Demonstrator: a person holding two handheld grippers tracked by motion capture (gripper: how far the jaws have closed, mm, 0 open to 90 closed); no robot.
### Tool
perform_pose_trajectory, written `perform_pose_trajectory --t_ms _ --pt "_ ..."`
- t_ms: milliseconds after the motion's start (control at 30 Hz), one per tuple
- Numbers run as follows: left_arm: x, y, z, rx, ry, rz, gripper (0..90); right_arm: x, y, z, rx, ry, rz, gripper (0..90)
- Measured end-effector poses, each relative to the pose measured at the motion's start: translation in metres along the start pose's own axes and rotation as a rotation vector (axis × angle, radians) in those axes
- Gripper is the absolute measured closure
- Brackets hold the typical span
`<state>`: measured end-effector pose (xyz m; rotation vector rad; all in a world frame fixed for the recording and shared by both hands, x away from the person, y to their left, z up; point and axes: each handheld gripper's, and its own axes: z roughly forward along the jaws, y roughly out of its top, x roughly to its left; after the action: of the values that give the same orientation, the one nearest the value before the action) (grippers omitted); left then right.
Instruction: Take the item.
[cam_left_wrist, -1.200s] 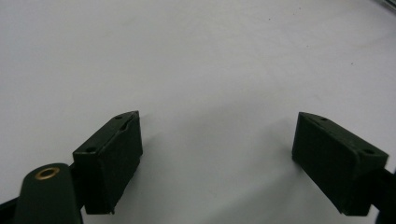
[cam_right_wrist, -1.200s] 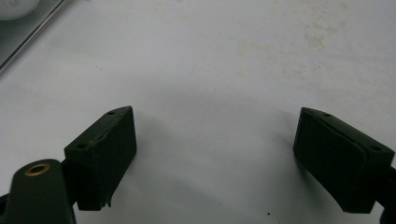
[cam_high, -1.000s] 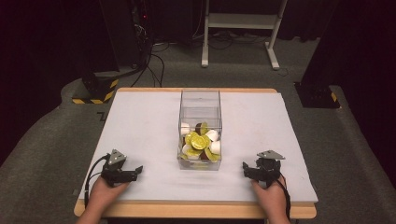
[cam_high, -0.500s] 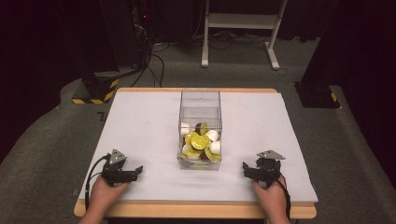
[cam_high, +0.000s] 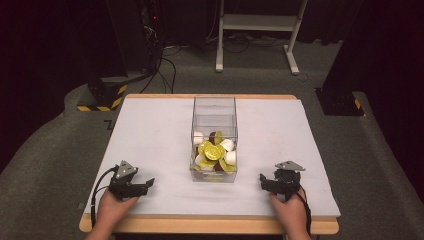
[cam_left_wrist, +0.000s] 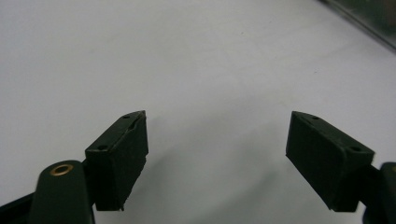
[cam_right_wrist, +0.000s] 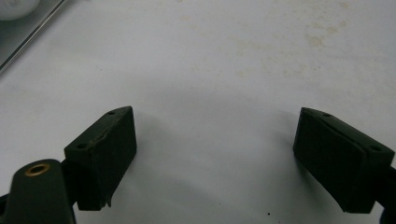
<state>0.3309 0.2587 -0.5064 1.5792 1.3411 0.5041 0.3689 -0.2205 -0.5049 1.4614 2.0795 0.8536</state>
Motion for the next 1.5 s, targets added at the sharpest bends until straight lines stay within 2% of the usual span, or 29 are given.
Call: perform_pose_trajectory --t_ms 133,200,267,400,467,533,667,733,900,1067,1300,1500 --pt "-0.006 0.001 -0.001 -0.014 -0.02 0.003 22.2 0.0 0.0 0.0 0.0 0.0 0.0 13.3" --pt "-0.008 0.002 -0.003 -0.004 -0.03 0.018 22.3 0.0 0.0 0.0 0.0 0.0 0.0 13.3" --pt "-0.012 0.003 -0.003 -0.016 -0.045 0.008 22.4 0.0 0.0 0.0 0.0 0.0 0.001 13.3" --pt "-0.016 0.004 -0.005 -0.021 -0.062 0.019 22.7 0.0 0.0 0.0 0.0 0.001 0.001 13.3" --pt "-0.02 0.004 -0.005 -0.04 -0.073 0.007 22.8 0.0 0.0 0.0 0.001 0.0 0.001 13.3" --pt "-0.022 0.005 -0.006 -0.036 -0.081 0.018 22.8 0.0 0.0 0.0 0.0 0.001 0.0 13.3" --pt "-0.029 0.006 -0.008 -0.049 -0.106 0.008 23.0 0.0 0.0 0.0 0.0 0.001 0.001 13.3" --pt "-0.031 0.007 -0.01 -0.042 -0.123 0.029 23.2 0.0 0.0 0.0 0.001 0.0 0.001 13.3" --pt "-0.039 0.01 -0.012 -0.064 -0.157 0.004 23.6 0.0 0.0 0.0 0.0 0.001 0.001 13.3" --pt "-0.045 0.012 -0.014 -0.07 -0.179 0.015 23.7 0.0 0.0 0.0 0.0 0.001 0.001 13.3" --pt "-0.053 0.017 -0.015 -0.08 -0.218 -0.01 24.1 0.0 0.0 0.0 0.0 0.001 0.001 13.3" --pt "-0.059 0.022 -0.015 -0.084 -0.243 -0.006 24.4 0.0 0.0 0.0 0.0 0.001 0.001 13.3"
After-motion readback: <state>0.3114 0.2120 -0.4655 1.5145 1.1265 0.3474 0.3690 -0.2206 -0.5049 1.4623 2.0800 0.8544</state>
